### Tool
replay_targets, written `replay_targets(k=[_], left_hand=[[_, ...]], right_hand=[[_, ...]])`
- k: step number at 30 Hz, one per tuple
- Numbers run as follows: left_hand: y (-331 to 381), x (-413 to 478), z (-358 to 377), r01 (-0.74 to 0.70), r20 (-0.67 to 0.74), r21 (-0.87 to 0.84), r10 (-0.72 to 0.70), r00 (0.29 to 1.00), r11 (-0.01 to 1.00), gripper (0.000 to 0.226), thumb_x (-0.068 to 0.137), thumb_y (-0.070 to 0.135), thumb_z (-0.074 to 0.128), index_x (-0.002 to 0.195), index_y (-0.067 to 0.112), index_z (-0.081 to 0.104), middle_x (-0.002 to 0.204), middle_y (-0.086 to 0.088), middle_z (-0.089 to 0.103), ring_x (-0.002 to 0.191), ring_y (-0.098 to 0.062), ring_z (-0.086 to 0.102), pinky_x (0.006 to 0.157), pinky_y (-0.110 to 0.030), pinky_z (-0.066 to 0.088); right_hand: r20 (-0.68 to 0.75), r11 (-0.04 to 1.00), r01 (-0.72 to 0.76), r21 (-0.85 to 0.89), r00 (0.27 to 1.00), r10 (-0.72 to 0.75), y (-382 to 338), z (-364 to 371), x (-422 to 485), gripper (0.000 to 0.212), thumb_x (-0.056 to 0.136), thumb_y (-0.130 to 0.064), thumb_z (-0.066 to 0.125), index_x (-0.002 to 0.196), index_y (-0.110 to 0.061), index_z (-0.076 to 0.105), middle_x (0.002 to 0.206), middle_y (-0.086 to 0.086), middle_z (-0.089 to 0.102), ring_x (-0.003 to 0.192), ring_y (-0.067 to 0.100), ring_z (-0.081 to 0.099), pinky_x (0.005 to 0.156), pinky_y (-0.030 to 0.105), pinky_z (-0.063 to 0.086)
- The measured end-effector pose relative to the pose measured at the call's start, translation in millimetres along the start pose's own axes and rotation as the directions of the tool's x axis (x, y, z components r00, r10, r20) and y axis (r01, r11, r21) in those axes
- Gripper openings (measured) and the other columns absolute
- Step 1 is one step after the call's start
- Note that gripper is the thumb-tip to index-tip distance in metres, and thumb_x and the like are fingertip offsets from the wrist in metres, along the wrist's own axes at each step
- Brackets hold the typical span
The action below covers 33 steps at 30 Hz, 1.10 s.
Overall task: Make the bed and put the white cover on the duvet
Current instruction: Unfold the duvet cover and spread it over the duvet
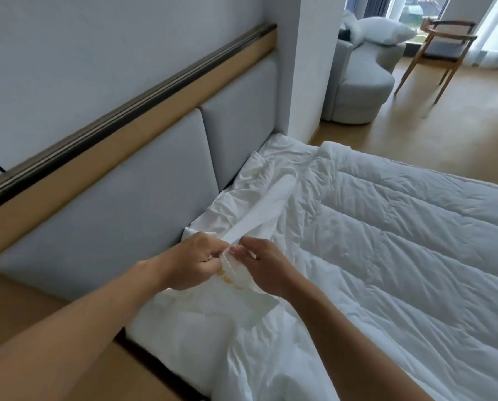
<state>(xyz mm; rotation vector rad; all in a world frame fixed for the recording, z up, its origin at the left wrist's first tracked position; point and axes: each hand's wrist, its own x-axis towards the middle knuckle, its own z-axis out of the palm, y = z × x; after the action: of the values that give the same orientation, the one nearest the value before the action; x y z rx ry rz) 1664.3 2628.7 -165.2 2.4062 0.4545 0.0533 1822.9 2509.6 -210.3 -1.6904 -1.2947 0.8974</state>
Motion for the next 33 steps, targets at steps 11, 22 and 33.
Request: replay_targets(k=[11,22,33], left_hand=[[-41.0,-1.5,-82.7,-0.166,0.101,0.195,0.149,0.984,0.967,0.022,0.082,0.027,0.038,0.065,0.016,0.046,0.058,0.000,0.048,0.052,-0.018,0.043,0.051,-0.035,0.036],[-114.7,7.2,-50.1,0.147,0.458,-0.174,-0.052,0.887,0.974,0.026,0.079,0.020,0.054,0.062,0.019,0.035,0.062,0.008,0.035,0.059,-0.011,0.033,0.058,-0.034,0.028],[-104.5,71.0,-76.6,0.112,0.370,-0.482,0.085,0.925,0.869,0.065,0.086,0.055,0.062,0.094,-0.010,0.064,0.082,-0.013,0.060,0.077,-0.022,0.053,0.071,-0.037,0.042]], right_hand=[[0.149,0.972,0.027,-0.235,0.989,0.009,-46.0,28.1,32.7,0.029,0.095,-0.042,0.067,0.097,-0.013,0.070,0.074,-0.005,0.062,0.062,0.010,0.057,0.058,0.022,0.047],[0.068,0.931,-0.104,-0.350,0.988,0.135,-19.8,29.2,55.9,0.016,0.096,-0.032,0.068,0.087,-0.020,0.072,0.073,-0.017,0.049,0.065,0.003,0.047,0.058,0.010,0.034],[-0.107,0.962,-0.129,0.240,0.982,0.158,-29.9,15.4,85.1,0.034,0.085,-0.034,0.075,0.059,-0.023,0.055,0.058,-0.010,0.046,0.055,0.006,0.042,0.053,0.025,0.033]])
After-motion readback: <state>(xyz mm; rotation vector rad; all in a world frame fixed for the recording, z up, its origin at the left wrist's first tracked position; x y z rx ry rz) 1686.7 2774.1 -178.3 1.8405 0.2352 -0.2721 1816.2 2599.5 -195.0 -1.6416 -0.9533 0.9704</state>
